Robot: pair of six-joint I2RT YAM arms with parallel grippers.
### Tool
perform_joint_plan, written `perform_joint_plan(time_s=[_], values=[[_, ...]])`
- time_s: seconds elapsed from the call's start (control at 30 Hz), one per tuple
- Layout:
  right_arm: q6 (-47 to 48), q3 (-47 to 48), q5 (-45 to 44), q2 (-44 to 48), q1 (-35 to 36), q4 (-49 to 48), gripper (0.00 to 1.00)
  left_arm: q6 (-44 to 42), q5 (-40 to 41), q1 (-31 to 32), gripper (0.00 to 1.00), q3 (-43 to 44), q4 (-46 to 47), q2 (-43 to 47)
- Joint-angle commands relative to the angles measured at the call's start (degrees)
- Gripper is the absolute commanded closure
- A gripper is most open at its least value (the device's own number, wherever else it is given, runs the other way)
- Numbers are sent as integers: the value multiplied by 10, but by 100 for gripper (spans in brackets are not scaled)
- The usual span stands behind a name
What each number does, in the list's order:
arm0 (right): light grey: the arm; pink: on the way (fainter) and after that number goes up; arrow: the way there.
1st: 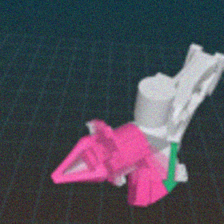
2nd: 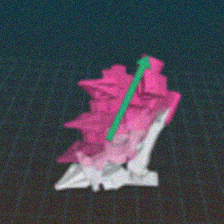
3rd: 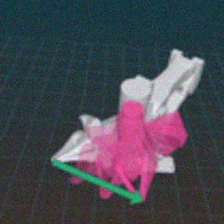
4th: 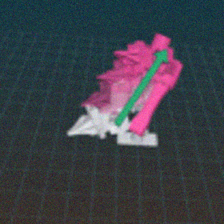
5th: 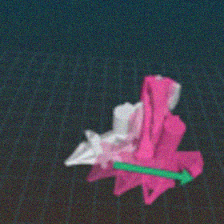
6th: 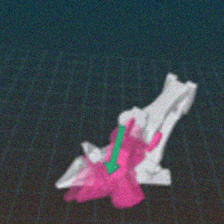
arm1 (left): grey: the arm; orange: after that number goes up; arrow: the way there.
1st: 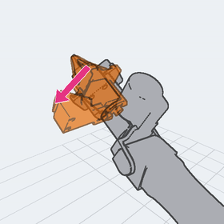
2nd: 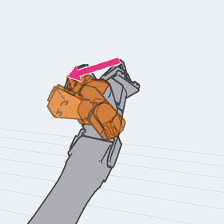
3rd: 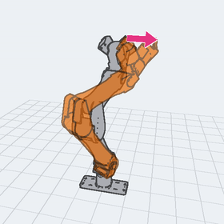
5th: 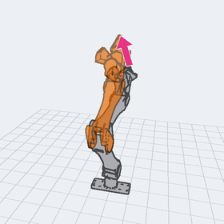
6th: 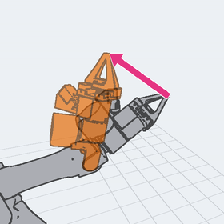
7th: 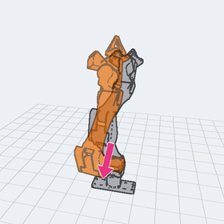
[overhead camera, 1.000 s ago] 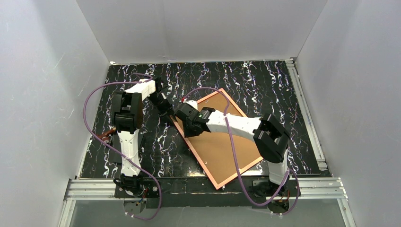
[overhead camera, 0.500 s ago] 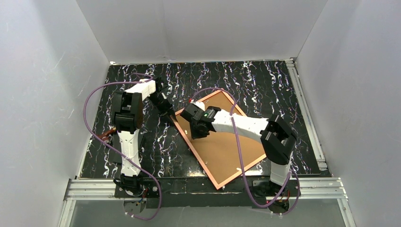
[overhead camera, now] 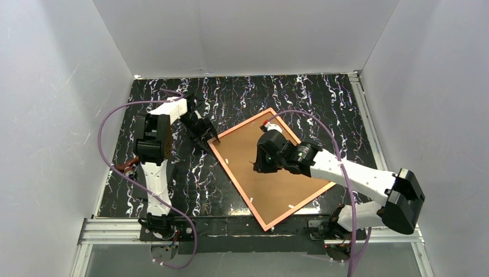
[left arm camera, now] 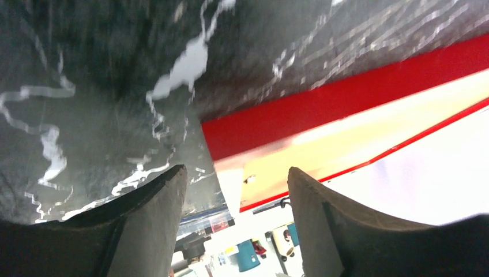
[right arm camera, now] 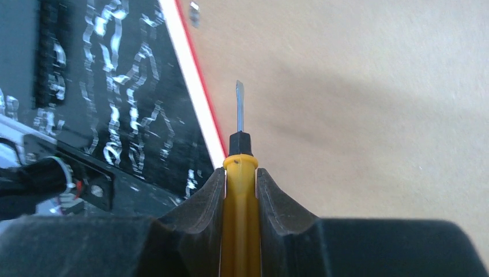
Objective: Take the photo out of the frame
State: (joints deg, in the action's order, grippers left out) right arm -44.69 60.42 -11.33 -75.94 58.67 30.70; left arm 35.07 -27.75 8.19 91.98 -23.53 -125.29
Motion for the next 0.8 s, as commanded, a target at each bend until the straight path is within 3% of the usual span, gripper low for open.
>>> perform_joint_plan(time_s=[0.0, 0.27, 0.47, 0.63, 0.77], values=[[-22, -77, 32, 48, -6, -48, 99, 3, -9, -3, 35, -65, -37, 102], [-54, -162, 42, 149, -7, -69, 99, 94, -25, 41, 25, -302, 51, 303], [-80, -210, 57, 179, -7, -82, 99, 200, 33, 165, 25, -412, 89, 409], [-83, -223, 73, 188, -7, -67, 99, 281, 77, 237, 25, -494, 153, 436], [-84, -223, 85, 187, -3, -64, 99, 289, 92, 264, 26, -490, 162, 424]])
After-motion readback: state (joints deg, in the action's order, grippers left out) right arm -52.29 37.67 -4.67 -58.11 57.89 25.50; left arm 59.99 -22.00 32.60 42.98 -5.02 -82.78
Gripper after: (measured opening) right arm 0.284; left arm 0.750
